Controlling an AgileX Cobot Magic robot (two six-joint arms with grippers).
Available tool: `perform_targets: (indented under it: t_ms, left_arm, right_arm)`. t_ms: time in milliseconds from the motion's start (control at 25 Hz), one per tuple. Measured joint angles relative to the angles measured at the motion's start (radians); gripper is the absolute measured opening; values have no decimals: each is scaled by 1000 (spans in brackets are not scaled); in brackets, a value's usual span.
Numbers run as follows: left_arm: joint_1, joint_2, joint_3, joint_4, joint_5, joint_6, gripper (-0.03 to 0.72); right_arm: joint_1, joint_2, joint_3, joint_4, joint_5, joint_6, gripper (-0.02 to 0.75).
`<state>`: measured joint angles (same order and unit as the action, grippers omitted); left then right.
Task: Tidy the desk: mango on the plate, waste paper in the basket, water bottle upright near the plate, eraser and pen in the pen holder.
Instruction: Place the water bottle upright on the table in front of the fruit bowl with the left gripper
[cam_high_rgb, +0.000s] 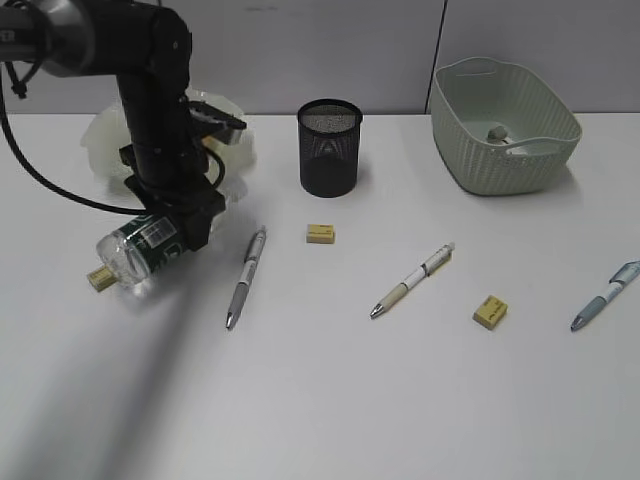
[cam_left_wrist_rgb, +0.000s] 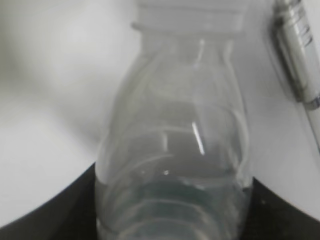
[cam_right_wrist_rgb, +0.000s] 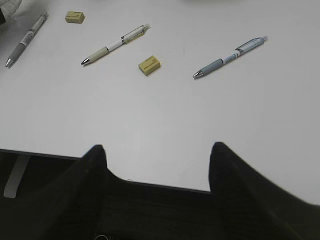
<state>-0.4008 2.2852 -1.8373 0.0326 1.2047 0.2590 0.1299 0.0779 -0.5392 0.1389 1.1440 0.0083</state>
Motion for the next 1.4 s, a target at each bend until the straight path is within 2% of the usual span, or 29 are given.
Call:
perform_targets:
  t_ms: [360, 560, 720, 800, 920, 1080, 1240, 1400]
  left_arm:
    - [1, -161, -9, -33, 10, -12, 495]
    - [38, -290, -9, -145, 14, -16, 495]
    - [83, -383, 0, -168, 13, -16, 495]
    - [112, -438, 46, -184, -17, -16, 495]
    - [166, -552, 179, -205, -117, -16, 494]
    - [220, -728, 456, -213, -356, -17, 494]
    - [234, -923, 767, -231, -712, -17, 494]
    - [234, -1073, 1059, -362, -1171, -17, 494]
  right_arm:
    - [0, 0, 0, -1, 0, 0, 508]
    - [0, 0, 0, -1, 0, 0, 508]
    - [0, 0, 0, -1, 0, 0, 508]
    - [0, 0, 0, -1, 0, 0, 508]
    - [0, 0, 0, -1, 0, 0, 508]
    - [0, 0, 0, -1, 0, 0, 508]
    - [0, 0, 0, -1, 0, 0, 508]
    - [0, 0, 0, -1, 0, 0, 508]
